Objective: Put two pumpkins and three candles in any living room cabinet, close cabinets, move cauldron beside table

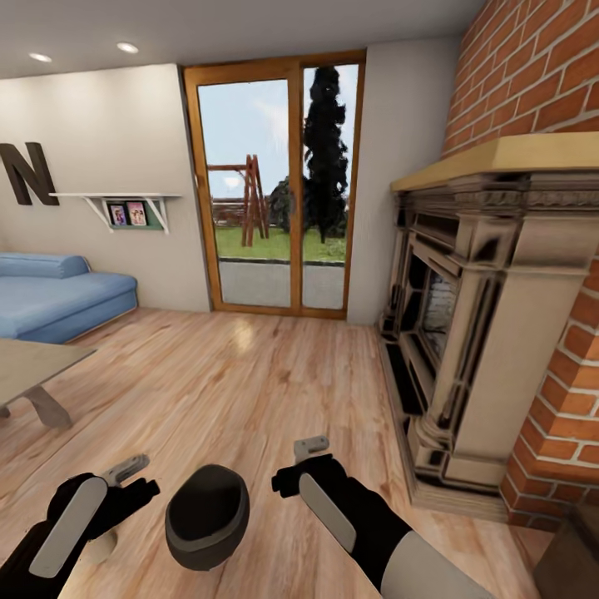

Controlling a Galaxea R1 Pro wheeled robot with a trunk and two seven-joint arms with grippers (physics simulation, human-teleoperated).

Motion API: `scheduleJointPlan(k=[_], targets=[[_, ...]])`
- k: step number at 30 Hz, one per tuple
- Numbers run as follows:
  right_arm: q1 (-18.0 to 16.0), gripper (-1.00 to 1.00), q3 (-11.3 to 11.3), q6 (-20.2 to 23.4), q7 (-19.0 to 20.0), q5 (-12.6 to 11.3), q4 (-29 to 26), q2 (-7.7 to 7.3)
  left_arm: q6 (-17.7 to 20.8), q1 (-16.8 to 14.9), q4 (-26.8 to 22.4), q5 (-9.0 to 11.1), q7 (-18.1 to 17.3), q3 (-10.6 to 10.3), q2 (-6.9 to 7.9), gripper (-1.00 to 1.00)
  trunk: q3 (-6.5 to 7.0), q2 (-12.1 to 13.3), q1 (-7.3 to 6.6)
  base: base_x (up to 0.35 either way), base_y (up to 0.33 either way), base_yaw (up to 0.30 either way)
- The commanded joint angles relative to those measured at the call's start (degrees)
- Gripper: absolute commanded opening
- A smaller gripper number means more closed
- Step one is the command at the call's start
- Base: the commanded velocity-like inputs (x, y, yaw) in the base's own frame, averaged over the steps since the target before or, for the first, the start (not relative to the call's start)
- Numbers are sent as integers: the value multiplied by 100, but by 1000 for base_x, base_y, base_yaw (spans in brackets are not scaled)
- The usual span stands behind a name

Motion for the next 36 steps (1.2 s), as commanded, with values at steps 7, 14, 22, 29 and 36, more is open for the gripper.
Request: scheduleJointPlan(k=[7,14,22,29,36], targets=[[-11,100,38,-40,125,-210,311,0,24,-6,-6,80,35,-138,-100,100,-7,-3,3,342,-12,0],[-11,100,71,-44,841,-327,373,0,32,-6,-6,126,-341,-148,-92,100,-7,-3,3,279,-1,0],[-11,100,75,-37,1190,-339,371,0,45,-57,421,101,-1377,-140,-15,100,-7,-3,3,21,84,0],[-11,100,75,-36,1250,-338,371,0,45,-67,450,68,-1430,-129,14,100,-7,-3,3,1,182,0],[-11,100,72,-36,1236,-335,373,0,46,-68,460,65,-1418,-115,16,100,-7,-3,3,39,161,0]])
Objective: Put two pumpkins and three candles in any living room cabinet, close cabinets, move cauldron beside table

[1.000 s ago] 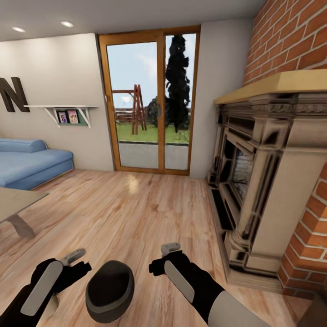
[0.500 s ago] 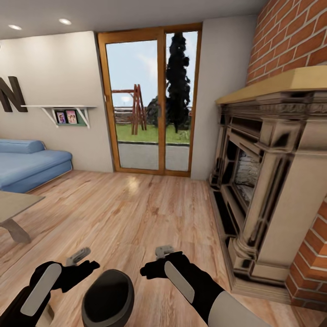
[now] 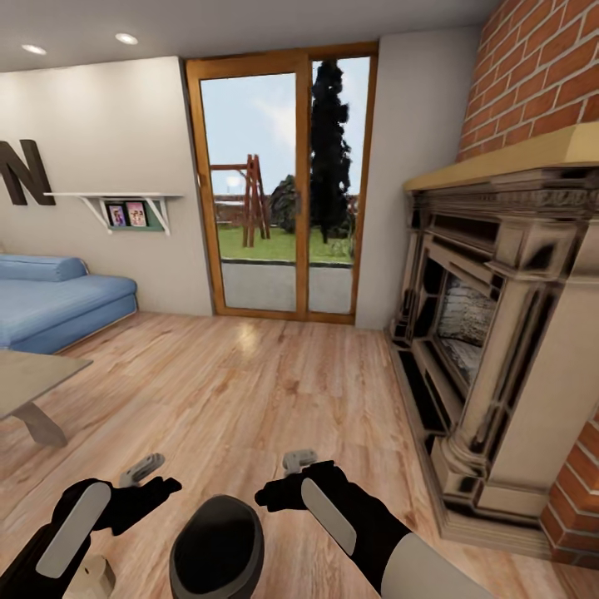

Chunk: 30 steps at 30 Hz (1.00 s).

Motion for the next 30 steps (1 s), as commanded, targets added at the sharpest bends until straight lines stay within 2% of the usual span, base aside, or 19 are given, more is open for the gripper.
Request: scheduleJointPlan(k=[1,11,18,25,30], targets=[[-6,100,14,10,-57,-55,-4,0,8,-2,-2,54,56,3,1,100,-6,-3,0,39,127,0],[-6,100,14,9,-68,-50,4,0,-4,-2,25,32,137,5,-3,100,-6,-3,0,54,42,0],[-6,100,13,3,-69,-30,13,0,-31,-36,170,-131,186,16,-1,100,-6,-3,0,7,2,0],[-6,100,11,1,-69,-22,16,0,-76,-614,1562,-171,330,22,-7,100,-6,-3,0,0,0,0],[-6,100,12,1,-61,-24,22,0,-116,-736,1799,-187,304,22,-45,100,-6,-3,0,0,0,0]])
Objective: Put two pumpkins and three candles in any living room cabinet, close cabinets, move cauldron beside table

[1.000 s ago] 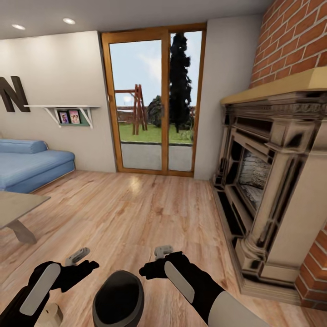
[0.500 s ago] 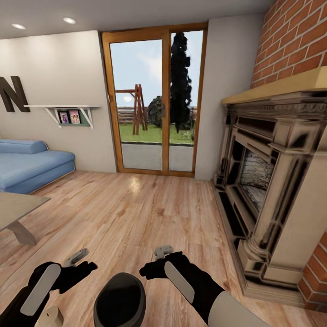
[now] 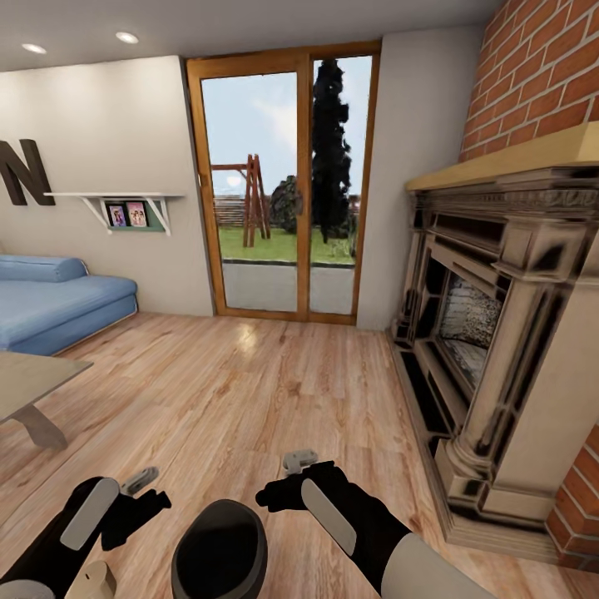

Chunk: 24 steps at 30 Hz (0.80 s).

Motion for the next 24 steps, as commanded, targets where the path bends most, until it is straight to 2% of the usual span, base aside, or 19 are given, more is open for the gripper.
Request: scheduleJointPlan(k=[1,12,24], targets=[[-6,100,14,8,-55,-59,-4,0,3,-7,-7,59,51,5,-2,100,-6,-3,-1,0,0,0],[-6,100,15,-31,-46,-60,2,0,-15,-15,-86,66,2,5,-24,100,-6,-3,-1,0,0,0],[-6,100,8,-40,-30,-34,-43,0,-10,-15,-98,79,-16,-2,-32,100,-222,-484,263,0,0,0]])
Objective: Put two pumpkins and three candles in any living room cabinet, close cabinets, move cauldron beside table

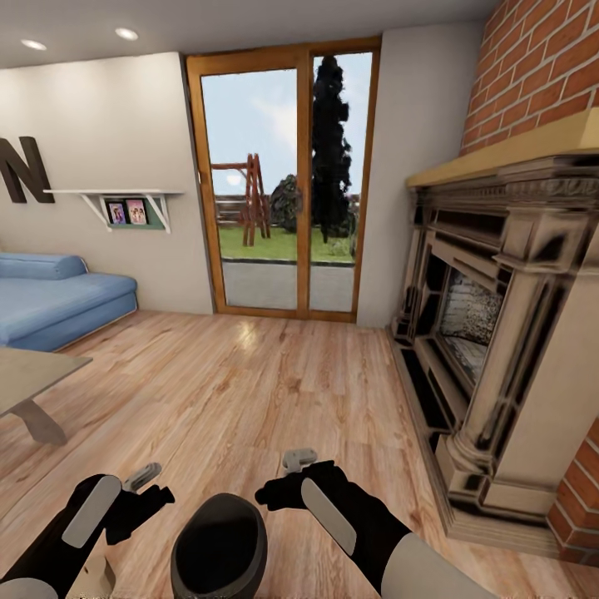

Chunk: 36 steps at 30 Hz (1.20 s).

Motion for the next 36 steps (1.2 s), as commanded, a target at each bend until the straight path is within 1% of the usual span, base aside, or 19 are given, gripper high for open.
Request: scheduleJointPlan(k=[1,5,6,10,11,15,17,33,35,36], targets=[[-6,100,12,7,-53,-51,-8,0,13,-2,-8,62,52,4,0,100,-25,-45,22,0,0,0],[-7,100,16,-85,-46,-41,-8,0,13,-2,-8,72,49,3,5,100,-97,-205,110,0,0,0],[-29,100,49,-116,-56,-74,26,0,-20,0,-42,38,16,-30,-28,100,-96,-204,109,0,0,0],[-28,100,178,-244,-43,-55,154,0,-155,1,-104,71,-113,-159,-159,100,-96,-204,109,0,0,0],[-31,100,143,-276,-37,-26,120,0,-188,0,-137,100,-145,-166,-191,100,-96,-204,109,0,0,0],[-31,100,15,-404,-44,-39,-9,0,-191,-2,-206,106,-241,-137,-313,100,-96,-204,109,0,0,0],[-32,100,-28,-469,-43,-20,-73,0,-190,-2,-214,106,-244,-132,-324,100,-96,-204,109,0,0,0],[-28,100,-1,-982,-119,-12,-98,0,-212,-2,-219,77,-190,-105,-329,100,-96,-204,109,0,0,0],[-27,100,2,-1046,-121,-12,-98,0,-218,-2,-219,66,-179,-103,-331,100,-132,-284,153,0,0,0],[-26,100,2,-1481,-121,-13,-98,0,-220,-2,-217,62,-176,-103,-329,100,-150,-324,175,0,0,0]])
